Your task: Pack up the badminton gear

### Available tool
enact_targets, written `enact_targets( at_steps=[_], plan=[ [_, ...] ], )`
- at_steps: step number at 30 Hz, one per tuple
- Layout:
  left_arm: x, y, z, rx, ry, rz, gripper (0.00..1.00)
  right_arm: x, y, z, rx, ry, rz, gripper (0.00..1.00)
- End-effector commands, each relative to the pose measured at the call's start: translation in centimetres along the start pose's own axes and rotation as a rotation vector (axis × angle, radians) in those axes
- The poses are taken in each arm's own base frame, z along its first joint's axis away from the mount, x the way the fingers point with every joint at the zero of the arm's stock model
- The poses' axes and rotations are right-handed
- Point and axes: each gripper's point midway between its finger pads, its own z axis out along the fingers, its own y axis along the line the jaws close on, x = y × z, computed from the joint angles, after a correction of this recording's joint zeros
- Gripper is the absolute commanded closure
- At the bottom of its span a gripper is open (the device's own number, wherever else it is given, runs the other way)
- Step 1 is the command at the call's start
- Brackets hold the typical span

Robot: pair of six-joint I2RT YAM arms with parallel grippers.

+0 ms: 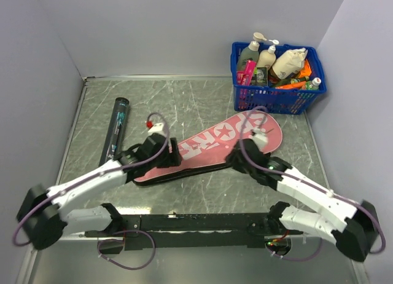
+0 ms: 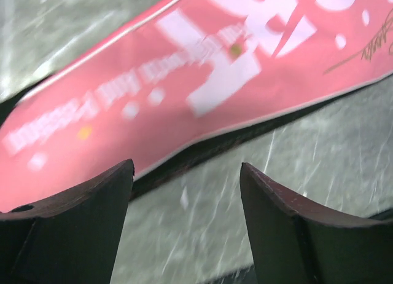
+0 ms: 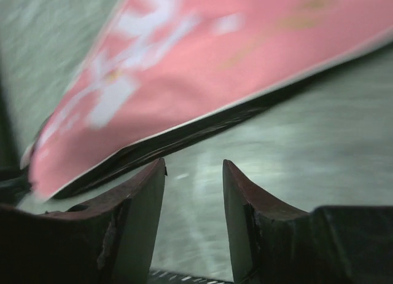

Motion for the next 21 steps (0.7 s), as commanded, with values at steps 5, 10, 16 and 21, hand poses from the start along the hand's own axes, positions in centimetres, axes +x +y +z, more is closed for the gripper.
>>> enact_targets(
  at_steps=[5, 10, 16, 21],
  plan=[
    [-3.3, -6.7, 6.6, 0.147, 0.004, 0.039, 0.27, -2.3, -11.5, -1.5, 0.343, -0.030, 0.057, 0.46],
    [-1.3, -7.3, 10.5, 0.159, 0.095, 0.045, 0.29, -3.8, -13.8, -1.0, 0.402, -0.030, 0.137, 0.46],
    [0.4, -7.3, 13.0, 0.184, 0.170, 0.036, 0.31, -5.4, -17.3, -0.5, 0.476, -0.044, 0.239, 0.47],
    [2.4, -5.0, 14.7, 0.144, 0.227, 0.006, 0.33, -6.3, -20.2, 0.5, 0.529, -0.044, 0.308, 0.50]
  ],
)
